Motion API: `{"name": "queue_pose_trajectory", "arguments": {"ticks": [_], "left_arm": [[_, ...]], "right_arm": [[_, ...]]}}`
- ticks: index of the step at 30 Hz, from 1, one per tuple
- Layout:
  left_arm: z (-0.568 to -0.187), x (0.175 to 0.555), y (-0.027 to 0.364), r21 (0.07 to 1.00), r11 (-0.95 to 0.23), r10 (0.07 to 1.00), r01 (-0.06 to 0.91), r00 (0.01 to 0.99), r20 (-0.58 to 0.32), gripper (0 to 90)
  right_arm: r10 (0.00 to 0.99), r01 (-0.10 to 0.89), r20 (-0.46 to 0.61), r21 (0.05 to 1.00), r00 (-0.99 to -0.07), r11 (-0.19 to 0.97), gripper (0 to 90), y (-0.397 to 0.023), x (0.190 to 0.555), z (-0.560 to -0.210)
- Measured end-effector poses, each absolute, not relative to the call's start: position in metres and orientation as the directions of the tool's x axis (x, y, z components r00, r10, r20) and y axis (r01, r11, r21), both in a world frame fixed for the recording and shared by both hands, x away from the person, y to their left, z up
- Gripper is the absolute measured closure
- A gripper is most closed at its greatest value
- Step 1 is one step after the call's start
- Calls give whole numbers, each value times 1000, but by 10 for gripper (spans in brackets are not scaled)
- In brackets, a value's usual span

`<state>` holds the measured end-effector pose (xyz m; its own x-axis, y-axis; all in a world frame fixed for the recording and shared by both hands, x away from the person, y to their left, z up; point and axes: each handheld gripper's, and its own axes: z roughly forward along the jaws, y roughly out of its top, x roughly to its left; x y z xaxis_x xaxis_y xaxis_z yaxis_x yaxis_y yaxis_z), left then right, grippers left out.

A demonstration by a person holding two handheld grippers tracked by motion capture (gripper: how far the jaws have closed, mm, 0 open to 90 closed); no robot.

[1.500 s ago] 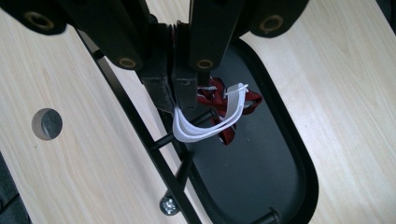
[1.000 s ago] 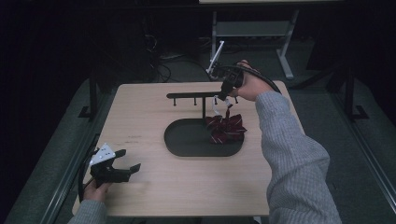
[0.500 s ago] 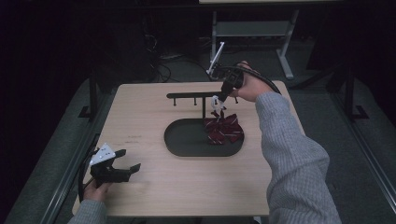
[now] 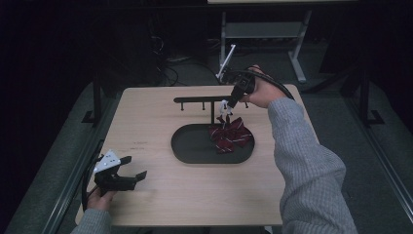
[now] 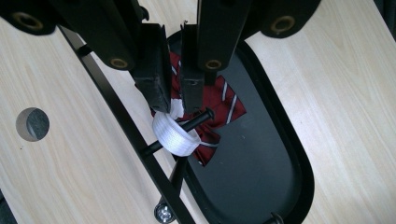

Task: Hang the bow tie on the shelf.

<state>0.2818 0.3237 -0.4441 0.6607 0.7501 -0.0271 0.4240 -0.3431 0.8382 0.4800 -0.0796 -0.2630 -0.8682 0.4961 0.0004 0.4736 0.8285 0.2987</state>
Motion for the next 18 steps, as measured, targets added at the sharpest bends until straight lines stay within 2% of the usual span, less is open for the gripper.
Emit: {"name": "queue_pose_trajectory", "arguments": {"ticks": [18], "left_arm": [[-444,281,324,839,-341,750,423,661,-28,129]], "right_arm": [[495,475,24,323,-869,819,760,-90,470,-259]]}}
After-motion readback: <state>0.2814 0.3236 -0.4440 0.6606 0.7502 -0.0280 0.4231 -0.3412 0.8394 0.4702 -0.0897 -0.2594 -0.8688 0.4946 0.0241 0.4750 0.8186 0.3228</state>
